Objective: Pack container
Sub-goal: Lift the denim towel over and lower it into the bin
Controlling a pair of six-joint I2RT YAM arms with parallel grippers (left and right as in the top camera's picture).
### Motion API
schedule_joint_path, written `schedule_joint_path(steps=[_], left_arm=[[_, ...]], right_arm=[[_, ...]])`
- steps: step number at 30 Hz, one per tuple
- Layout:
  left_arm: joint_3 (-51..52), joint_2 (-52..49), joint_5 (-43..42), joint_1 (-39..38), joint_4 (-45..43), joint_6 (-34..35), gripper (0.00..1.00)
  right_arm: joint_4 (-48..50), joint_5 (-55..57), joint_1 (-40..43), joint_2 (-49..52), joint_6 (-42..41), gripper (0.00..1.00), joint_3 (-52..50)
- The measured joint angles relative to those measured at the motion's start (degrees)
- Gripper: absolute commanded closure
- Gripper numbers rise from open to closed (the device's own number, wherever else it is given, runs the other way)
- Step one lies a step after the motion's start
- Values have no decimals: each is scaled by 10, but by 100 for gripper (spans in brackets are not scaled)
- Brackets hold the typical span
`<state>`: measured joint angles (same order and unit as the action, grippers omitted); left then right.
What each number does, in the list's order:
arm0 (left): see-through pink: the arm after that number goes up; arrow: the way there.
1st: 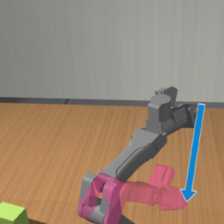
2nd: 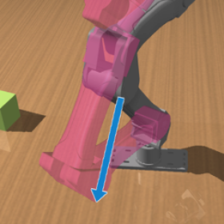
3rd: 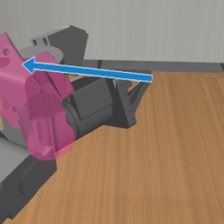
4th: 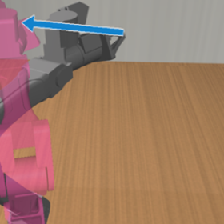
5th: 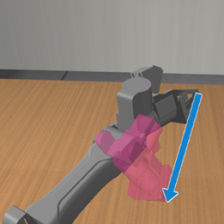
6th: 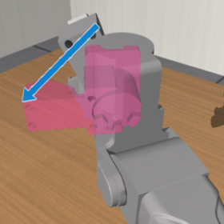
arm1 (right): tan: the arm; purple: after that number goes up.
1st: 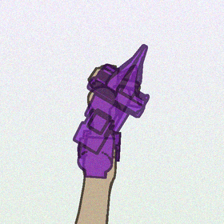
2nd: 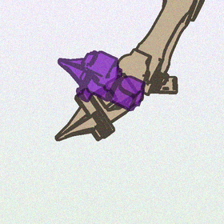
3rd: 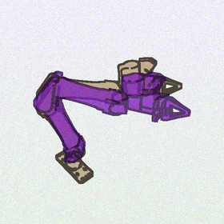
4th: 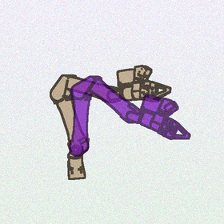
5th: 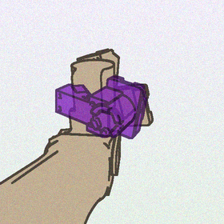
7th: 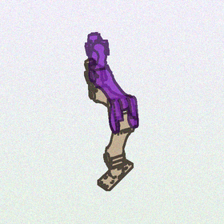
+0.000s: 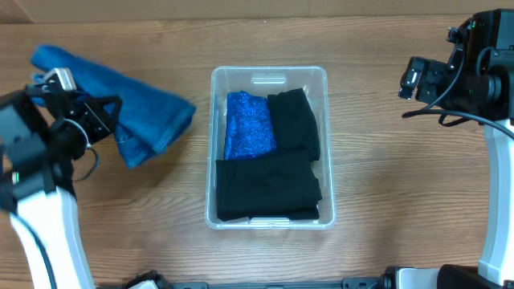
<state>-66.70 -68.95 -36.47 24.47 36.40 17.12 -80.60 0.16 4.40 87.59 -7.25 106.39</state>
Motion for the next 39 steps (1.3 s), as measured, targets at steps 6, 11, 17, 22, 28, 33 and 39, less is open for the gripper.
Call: schedule_joint_path(steps=[6,11,17,22,28,33,39], left_arm=[[-31,129,-23,-127,5,55,96],[-38,97,-37,-313,27,34,96],[-39,-43,-39,-455,81,-86,96],[-39,-121,-56,-469,47,-150,96],[-39,-122,-59,-470,31,-160,96],[-50,-122,62,-470,117,-158,53],[-52,-122,247,-470,191,-158,0]], right_arm=[[-5,0,0,0,0,0,0],[-7,10,9,0,-5,0,0],[-17,12,80,0,-22,0,0],[-18,6,80,0,-26,0,0],[-17,3,80,0,-26,0,0],[-18,2,80,0,-26,0,0],[-20,2,80,0,-26,0,0]])
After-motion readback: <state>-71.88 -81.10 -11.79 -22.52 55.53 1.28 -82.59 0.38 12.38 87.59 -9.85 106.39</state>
